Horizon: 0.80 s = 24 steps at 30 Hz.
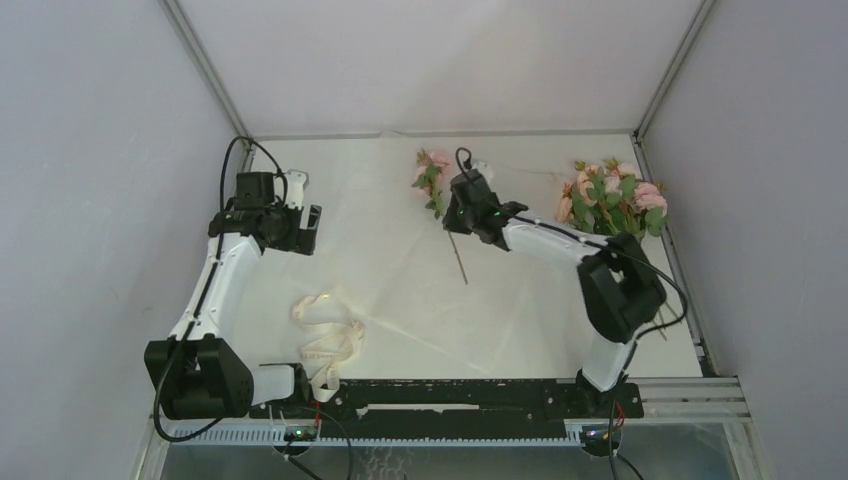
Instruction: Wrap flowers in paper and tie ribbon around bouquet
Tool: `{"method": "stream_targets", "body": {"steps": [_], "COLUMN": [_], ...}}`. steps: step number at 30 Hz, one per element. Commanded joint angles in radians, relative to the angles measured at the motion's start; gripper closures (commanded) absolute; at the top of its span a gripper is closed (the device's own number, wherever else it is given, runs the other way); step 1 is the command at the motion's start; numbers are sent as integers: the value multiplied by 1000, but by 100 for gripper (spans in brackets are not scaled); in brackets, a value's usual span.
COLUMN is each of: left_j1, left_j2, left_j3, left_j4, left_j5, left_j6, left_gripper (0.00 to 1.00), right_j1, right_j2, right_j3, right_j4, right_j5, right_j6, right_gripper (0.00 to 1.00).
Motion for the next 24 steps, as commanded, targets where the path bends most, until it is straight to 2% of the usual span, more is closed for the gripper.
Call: {"method": "stream_targets", "body": {"steps": [1, 5, 8, 10, 11, 13, 15, 18, 24], "left_j1": [-2, -2, -2, -2, -2, -2, -2, -2, -1], "left_j2": [-33, -20, -24, -21, -18, -12, -11, -14, -20], "left_j3": [5, 5, 0, -1, 1, 4, 5, 5, -3], "left_j4": [18, 21, 22, 23, 23, 23, 23, 22, 22], "left_j5": [17, 13, 12, 14, 16, 17, 21, 25, 24], "left_j6": [-2, -1, 3, 5, 6, 4, 3, 1, 2], "left_gripper": [7, 7, 7, 7, 7, 7, 7, 7, 7], "right_j1": [9, 7, -9, -24, -33, -69, -127, -303, -690], "right_j2": [109, 244, 258, 196, 155, 57, -49, -182, -180], "right_j3": [81, 183, 240, 224, 214, 195, 166, 96, 16], "right_j4": [142, 67, -104, -162, -194, -283, -390, -510, -642], "right_j5": [-24, -111, -127, -131, -132, -97, 2, 38, -8], "right_j6": [106, 56, -5, -77, -123, -230, -315, -415, -515], "right_gripper": [100, 100, 61, 45, 40, 37, 35, 35, 39]}}
